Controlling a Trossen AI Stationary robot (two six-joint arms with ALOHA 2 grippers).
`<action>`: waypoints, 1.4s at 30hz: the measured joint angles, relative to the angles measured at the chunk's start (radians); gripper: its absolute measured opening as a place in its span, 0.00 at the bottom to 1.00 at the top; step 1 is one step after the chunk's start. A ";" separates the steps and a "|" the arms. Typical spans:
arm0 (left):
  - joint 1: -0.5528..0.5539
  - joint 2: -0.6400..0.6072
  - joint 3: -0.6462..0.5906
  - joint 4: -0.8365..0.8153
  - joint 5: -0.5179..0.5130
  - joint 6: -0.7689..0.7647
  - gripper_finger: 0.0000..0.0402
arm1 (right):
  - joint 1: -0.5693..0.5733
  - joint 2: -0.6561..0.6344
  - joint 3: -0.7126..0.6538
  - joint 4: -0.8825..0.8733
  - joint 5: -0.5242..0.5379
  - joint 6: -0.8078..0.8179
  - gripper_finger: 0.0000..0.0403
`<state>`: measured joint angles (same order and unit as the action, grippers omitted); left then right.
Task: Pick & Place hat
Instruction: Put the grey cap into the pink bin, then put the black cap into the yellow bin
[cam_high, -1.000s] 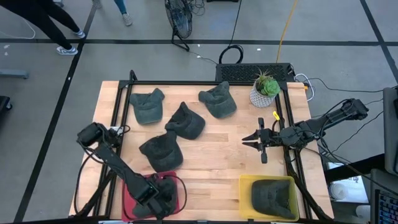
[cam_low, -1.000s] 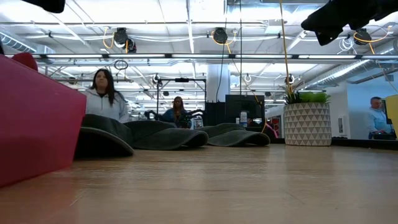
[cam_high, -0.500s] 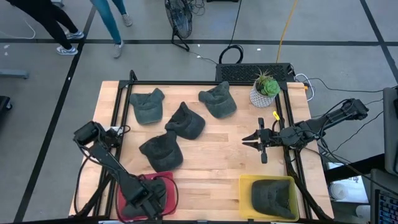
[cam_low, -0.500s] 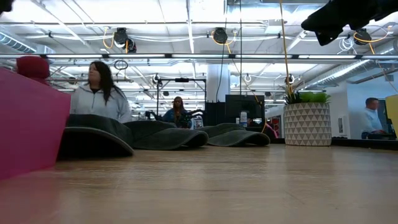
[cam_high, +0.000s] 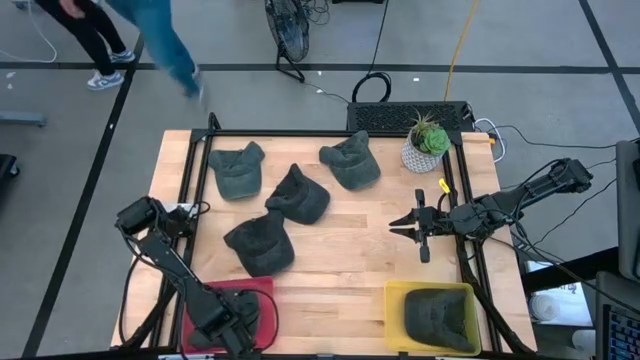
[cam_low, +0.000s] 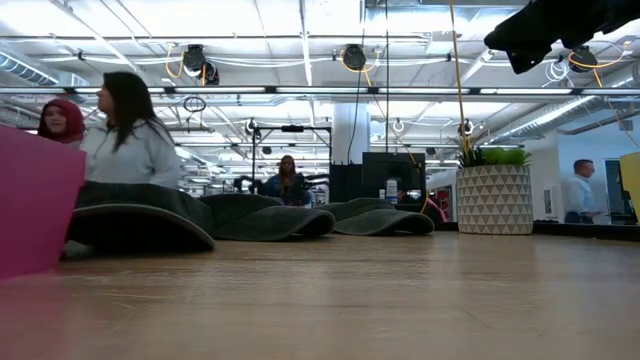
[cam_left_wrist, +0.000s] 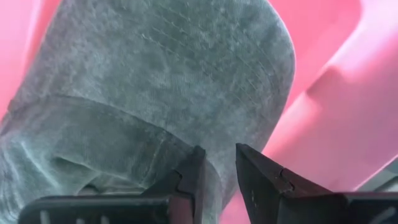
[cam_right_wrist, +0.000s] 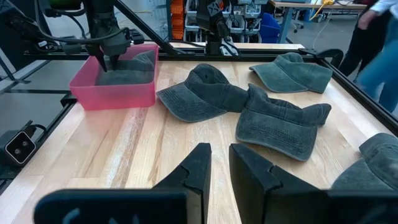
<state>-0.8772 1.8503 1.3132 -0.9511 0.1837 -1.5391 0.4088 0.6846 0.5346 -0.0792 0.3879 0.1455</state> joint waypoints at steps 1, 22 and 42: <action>0.000 0.000 0.000 -0.003 -0.001 0.003 0.23 | 0.000 0.000 0.000 0.000 0.000 0.000 0.11; 0.009 -0.229 0.000 -0.161 -0.674 0.020 0.23 | 0.000 0.000 0.000 0.000 0.000 -0.002 0.11; 0.251 -0.008 0.000 -0.219 -0.530 0.092 0.23 | 0.000 0.000 0.000 -0.009 -0.001 -0.001 0.11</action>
<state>-0.6258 1.8422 1.3128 -1.1699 -0.3468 -1.4470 0.4084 0.6846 0.5346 -0.0877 0.3870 0.1448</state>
